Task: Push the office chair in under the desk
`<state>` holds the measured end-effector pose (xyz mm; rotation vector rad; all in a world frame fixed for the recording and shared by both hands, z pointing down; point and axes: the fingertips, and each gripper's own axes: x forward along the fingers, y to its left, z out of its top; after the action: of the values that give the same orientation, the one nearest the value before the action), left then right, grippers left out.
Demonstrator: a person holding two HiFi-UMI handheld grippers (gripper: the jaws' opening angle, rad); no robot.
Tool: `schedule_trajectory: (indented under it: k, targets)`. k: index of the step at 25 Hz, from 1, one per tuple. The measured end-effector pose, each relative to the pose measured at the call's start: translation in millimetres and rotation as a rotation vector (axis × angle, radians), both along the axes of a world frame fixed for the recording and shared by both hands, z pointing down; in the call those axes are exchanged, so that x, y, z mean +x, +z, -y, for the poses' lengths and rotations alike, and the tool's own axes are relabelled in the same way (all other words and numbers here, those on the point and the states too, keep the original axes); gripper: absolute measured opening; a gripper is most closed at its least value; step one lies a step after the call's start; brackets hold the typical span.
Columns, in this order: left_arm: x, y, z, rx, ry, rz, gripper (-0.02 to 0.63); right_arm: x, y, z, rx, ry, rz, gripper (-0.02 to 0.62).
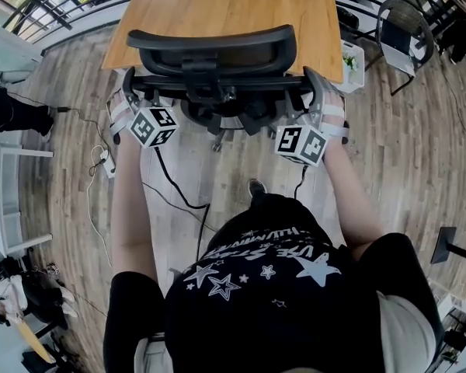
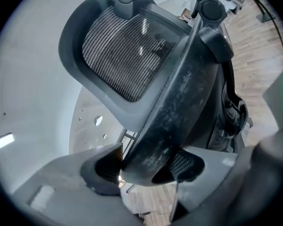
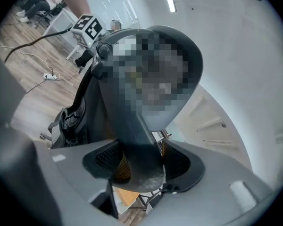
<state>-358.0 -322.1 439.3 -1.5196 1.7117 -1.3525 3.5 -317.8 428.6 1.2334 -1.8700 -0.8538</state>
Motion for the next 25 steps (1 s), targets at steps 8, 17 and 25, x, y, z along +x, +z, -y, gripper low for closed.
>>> schedule_trajectory:
  k: [8, 17, 25]
  targets:
    - [-17.9, -2.5, 41.3, -0.019, -0.016, -0.002, 0.273, -17.2, -4.0, 31.4, -0.01, -0.014, 0.0, 0.262]
    - [-24.6, -0.5, 58.7, -0.013, -0.003, 0.012, 0.273, -23.8, -1.8, 42.9, -0.007, -0.009, 0.002, 0.262]
    - [-29.5, 1.2, 68.7, -0.007, 0.0, 0.016, 0.276, -28.7, 0.2, 42.2, 0.007, -0.018, 0.009, 0.262]
